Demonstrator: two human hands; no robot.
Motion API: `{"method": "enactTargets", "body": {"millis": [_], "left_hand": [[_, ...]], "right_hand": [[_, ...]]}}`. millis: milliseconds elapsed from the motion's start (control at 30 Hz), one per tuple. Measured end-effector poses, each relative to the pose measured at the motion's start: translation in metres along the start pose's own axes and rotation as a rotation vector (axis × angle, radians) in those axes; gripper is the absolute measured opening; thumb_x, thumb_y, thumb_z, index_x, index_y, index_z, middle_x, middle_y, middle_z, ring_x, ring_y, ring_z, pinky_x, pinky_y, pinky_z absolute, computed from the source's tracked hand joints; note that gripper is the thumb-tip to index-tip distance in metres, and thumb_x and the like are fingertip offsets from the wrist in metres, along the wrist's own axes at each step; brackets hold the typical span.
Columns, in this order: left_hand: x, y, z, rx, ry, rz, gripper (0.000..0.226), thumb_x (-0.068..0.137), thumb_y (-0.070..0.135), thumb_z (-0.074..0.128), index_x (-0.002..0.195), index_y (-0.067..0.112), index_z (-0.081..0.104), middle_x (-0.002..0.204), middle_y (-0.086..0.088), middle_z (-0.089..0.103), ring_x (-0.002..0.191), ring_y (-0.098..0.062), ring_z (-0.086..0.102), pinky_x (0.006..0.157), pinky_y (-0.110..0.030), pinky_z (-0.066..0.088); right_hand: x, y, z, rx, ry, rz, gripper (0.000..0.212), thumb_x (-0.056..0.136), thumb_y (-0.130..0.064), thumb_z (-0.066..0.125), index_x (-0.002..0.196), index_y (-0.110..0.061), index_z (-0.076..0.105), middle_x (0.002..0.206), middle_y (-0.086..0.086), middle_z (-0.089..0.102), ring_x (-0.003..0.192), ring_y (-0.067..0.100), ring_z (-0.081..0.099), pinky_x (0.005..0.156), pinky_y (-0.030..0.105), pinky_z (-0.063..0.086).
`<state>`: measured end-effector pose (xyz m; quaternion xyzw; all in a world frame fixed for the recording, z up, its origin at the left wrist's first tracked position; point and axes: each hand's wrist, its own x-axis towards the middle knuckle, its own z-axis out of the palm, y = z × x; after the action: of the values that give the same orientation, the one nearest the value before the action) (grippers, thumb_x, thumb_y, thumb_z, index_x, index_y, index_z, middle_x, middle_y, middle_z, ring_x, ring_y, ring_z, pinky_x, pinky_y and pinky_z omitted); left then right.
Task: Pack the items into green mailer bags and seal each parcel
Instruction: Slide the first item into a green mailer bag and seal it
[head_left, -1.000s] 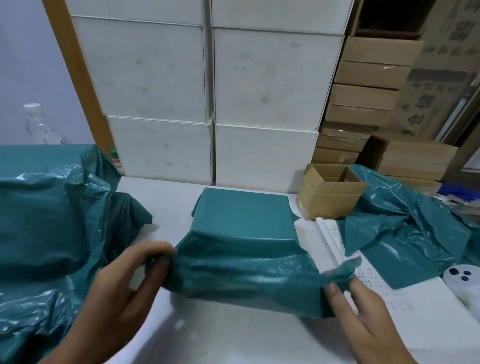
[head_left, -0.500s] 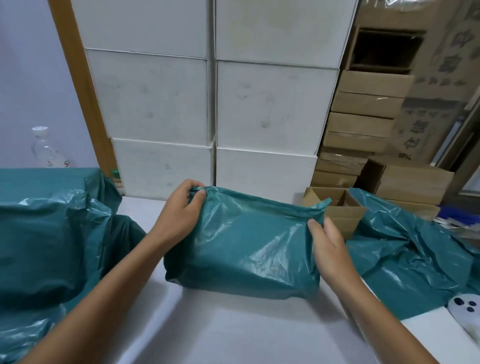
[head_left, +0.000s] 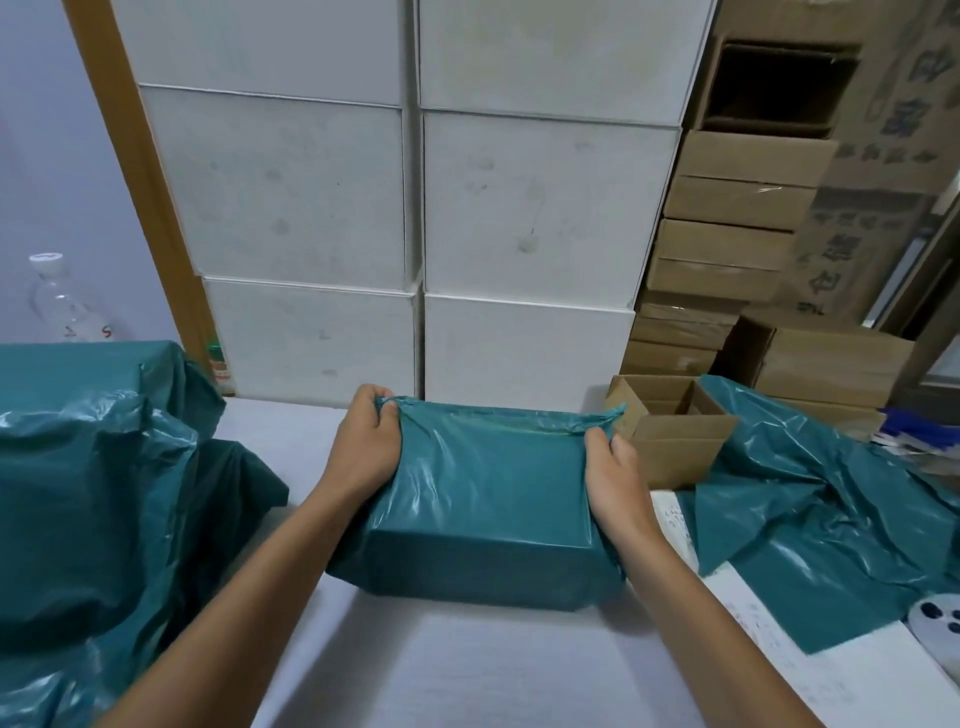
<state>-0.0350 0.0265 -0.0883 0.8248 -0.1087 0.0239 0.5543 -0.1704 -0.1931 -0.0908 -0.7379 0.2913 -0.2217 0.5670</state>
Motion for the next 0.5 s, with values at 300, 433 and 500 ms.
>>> {"method": "enactTargets", "body": {"millis": [300,433,500], "left_hand": [[-0.002,-0.010,-0.008,-0.041,-0.026,-0.133,0.004,0.105,0.022,0.051,0.108,0.023,0.054,0.106,-0.010,0.065,0.085,-0.025,0.062,0.076,-0.040,0.052],[-0.005,-0.011,-0.014,0.115,0.076,0.065,0.019,0.099,0.009,0.060,0.113,0.023,0.057,0.118,-0.001,0.061,0.102,-0.021,0.059,0.086,-0.035,0.045],[-0.007,-0.004,-0.020,0.245,0.140,0.276,0.030,0.096,0.000,0.059,0.109,0.026,0.064,0.118,0.007,0.063,0.106,-0.020,0.058,0.092,-0.036,0.046]], "right_hand": [[0.004,0.004,0.003,0.064,-0.030,0.152,0.028,0.094,-0.032,0.061,0.075,-0.018,0.044,0.079,0.007,0.043,0.075,0.021,0.043,0.070,0.037,0.030],[0.003,0.002,0.002,0.040,-0.028,0.181,0.028,0.097,-0.033,0.059,0.078,-0.016,0.048,0.081,0.009,0.049,0.077,0.022,0.049,0.069,0.036,0.032],[0.003,0.002,0.003,0.039,-0.028,0.170,0.028,0.097,-0.035,0.059,0.080,-0.016,0.048,0.081,0.008,0.049,0.077,0.022,0.049,0.069,0.036,0.033]]}}
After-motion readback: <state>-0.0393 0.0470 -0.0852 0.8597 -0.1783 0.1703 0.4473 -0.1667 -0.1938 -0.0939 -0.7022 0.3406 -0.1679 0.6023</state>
